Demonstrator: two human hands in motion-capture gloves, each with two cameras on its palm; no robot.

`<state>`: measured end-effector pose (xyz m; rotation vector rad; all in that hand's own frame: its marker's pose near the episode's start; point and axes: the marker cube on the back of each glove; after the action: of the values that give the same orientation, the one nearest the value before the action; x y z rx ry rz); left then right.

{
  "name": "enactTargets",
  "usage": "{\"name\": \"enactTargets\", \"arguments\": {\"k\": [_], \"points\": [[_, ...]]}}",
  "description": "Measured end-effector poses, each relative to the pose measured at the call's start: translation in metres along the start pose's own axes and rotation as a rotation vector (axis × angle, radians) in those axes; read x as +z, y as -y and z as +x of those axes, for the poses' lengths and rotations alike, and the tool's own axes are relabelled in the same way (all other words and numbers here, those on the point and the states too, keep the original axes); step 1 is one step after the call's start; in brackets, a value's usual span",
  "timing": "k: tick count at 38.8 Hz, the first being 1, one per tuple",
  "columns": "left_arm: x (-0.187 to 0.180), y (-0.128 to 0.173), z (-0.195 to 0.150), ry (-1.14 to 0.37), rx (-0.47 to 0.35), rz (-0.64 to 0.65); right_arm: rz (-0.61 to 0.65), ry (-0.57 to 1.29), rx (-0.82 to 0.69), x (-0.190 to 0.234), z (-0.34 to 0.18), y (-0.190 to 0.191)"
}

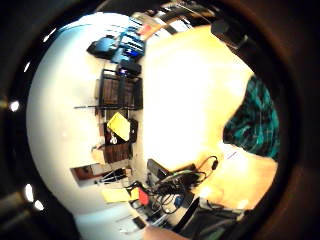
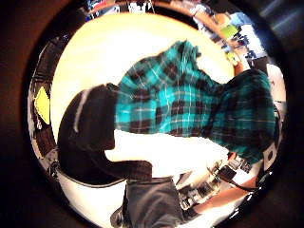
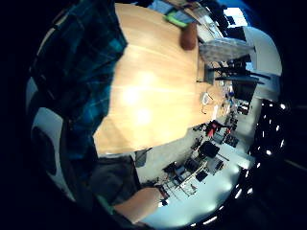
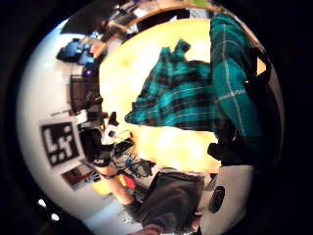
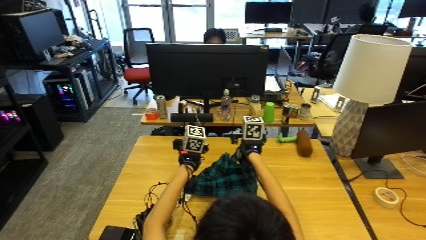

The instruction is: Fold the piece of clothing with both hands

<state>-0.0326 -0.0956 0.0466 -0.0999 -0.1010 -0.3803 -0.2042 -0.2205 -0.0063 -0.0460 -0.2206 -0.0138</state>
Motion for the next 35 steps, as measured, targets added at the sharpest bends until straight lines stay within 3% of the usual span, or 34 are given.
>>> {"name": "enactTargets", "arguments": {"k": [3, 5, 10, 14, 20, 24, 28, 35], "points": [[0.008, 0.028, -0.002, 0.016, -0.021, 0.068, -0.107, -0.059, -0.004, 0.022, -0.032, -0.008], [0.009, 0.043, -0.014, 0.006, -0.057, 0.138, -0.187, -0.058, -0.005, 0.024, -0.064, -0.033], [-0.004, 0.034, -0.058, -0.014, -0.153, 0.262, -0.315, -0.029, -0.088, 0.057, -0.145, -0.058], [-0.001, 0.031, -0.089, -0.017, -0.203, 0.268, -0.379, 0.026, -0.155, 0.105, -0.196, -0.058], [0.007, 0.033, -0.112, -0.076, -0.221, 0.256, -0.374, 0.181, -0.147, 0.136, -0.222, -0.056], [0.007, 0.031, -0.113, -0.093, -0.215, 0.285, -0.323, 0.303, -0.118, 0.114, -0.215, -0.052], [-0.001, 0.016, -0.110, -0.095, -0.205, 0.267, -0.246, 0.495, -0.132, 0.052, -0.199, -0.055], [-0.012, 0.022, -0.102, -0.061, -0.199, 0.285, 0.070, 0.527, -0.252, -0.044, -0.147, -0.019]]}}
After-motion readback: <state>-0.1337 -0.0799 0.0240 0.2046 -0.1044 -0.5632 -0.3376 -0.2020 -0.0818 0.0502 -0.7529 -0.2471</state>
